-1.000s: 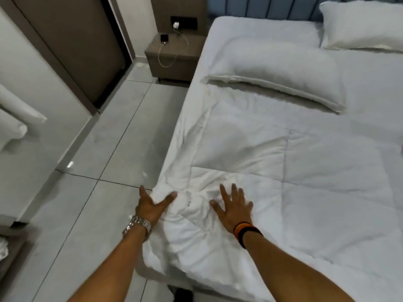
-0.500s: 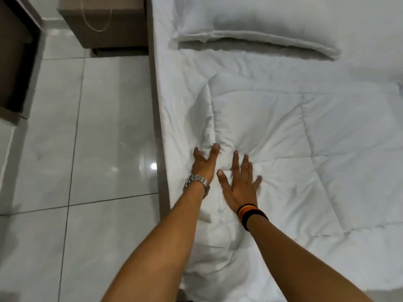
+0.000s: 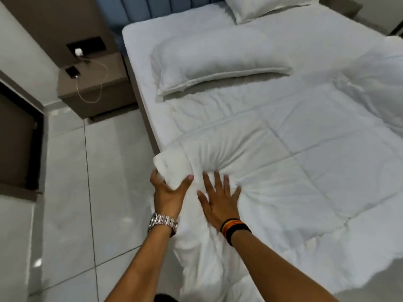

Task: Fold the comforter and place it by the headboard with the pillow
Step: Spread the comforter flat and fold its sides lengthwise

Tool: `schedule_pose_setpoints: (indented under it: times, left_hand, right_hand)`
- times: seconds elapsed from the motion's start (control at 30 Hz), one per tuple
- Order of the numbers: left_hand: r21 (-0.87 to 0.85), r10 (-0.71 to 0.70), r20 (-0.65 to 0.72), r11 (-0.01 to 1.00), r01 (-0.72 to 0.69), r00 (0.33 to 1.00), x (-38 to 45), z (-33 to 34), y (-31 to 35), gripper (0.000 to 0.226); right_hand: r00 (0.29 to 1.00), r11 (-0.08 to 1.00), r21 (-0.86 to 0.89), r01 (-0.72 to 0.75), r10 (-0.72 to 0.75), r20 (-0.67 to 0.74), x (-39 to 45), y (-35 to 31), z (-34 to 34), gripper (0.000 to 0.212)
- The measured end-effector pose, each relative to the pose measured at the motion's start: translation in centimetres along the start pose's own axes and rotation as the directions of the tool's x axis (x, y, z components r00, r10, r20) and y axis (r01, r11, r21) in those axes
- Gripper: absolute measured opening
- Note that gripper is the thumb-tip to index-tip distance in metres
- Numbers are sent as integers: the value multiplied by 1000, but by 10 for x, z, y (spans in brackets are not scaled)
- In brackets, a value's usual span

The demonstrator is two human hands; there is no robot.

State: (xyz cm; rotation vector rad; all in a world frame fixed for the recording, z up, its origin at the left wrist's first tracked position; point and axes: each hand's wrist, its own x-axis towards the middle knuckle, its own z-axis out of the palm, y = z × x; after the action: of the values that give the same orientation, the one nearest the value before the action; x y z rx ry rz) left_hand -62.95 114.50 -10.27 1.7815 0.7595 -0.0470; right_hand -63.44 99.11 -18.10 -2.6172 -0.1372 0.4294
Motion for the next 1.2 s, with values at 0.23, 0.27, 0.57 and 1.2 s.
schedule_pose_setpoints:
  times: [0.23,0.27,0.57,1.2]
  left_hand:
    - [437,70,18,897,-71,997,126,0,-10,115]
    - [450,127,48,883,-135,991,147,7,-6,107]
    - [519,-93,636,787,-335,766,291,68,20,124]
    - [534,339,702,332,-778,626,261,-19,13,102]
  right_hand:
    - [956,963,4,-268,265,128,17,24,25,85]
    - [949,955,-8,-296,295,110,20,24,31,81]
    - [838,833,-99,-544,546,-7,70,4,81,76]
    - [630,659,386,-646,745,-219,35,-141,113,74]
